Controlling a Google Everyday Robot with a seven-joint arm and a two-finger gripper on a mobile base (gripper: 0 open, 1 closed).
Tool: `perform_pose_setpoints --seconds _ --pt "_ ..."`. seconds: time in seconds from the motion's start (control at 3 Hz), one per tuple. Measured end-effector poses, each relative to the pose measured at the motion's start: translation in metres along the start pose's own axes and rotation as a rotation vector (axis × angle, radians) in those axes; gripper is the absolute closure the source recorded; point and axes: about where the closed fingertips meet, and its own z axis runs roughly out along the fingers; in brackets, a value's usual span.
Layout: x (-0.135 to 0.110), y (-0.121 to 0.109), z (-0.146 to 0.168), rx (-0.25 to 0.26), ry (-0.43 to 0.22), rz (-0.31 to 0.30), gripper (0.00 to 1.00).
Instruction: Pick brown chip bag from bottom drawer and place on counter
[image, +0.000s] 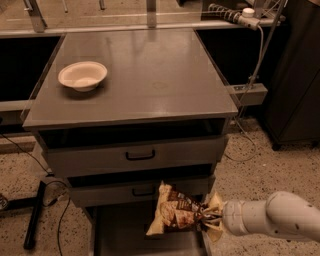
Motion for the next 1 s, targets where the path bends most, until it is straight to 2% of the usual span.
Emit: perform_pose_setpoints --seconds 0.33,0.67,1.0 --pt "-0.022 -0.026 -0.041 0.020 -0.009 -0.043 1.00" --pt "-0.022 -0.026 -0.041 0.020 -0.009 -0.043 1.00" --pt "-0.050 -0.034 -0.059 0.024 0.012 -0.114 1.00"
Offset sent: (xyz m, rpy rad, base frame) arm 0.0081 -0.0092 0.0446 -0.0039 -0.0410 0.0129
